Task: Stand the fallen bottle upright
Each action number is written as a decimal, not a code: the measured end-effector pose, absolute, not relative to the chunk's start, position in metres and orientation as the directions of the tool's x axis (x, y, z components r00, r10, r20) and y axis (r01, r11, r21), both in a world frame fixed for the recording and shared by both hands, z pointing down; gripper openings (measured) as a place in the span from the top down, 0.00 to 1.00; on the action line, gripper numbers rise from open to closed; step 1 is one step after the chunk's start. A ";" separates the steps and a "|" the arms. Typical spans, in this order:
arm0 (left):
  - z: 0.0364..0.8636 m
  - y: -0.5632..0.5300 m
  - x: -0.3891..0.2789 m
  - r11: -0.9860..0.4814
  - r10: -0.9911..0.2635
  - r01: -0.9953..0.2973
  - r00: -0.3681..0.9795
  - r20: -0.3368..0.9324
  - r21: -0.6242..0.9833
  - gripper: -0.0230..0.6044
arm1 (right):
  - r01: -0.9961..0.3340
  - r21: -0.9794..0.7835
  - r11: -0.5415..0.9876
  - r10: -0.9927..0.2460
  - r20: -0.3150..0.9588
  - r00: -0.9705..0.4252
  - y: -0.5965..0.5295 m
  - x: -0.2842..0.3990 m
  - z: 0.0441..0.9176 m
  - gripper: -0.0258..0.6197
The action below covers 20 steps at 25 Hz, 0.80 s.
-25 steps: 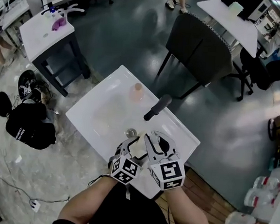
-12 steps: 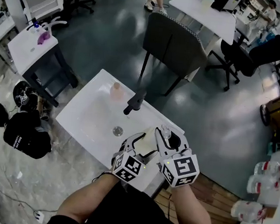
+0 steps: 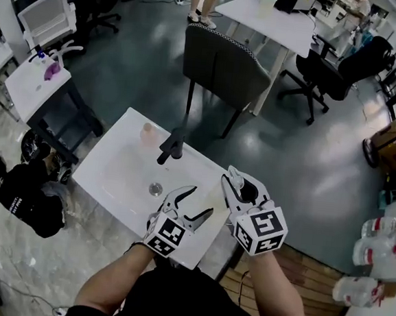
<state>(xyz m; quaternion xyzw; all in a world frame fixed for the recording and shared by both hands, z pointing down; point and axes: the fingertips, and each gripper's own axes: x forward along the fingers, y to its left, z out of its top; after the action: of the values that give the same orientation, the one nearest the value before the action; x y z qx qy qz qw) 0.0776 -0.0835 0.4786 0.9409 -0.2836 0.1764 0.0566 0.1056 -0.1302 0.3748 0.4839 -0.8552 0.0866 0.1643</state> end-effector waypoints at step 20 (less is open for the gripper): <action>0.508 -0.103 0.045 -0.722 -0.591 -0.687 0.677 0.438 0.088 0.66 | -0.879 0.012 0.476 -0.842 0.292 -0.453 -0.149 0.148 0.381 0.82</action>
<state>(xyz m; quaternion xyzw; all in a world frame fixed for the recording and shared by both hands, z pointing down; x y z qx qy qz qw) 0.0454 -0.1027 0.5082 0.9074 -0.3521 0.1935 0.1236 0.1476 -0.1490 0.3812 0.5067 -0.8493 0.0705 0.1299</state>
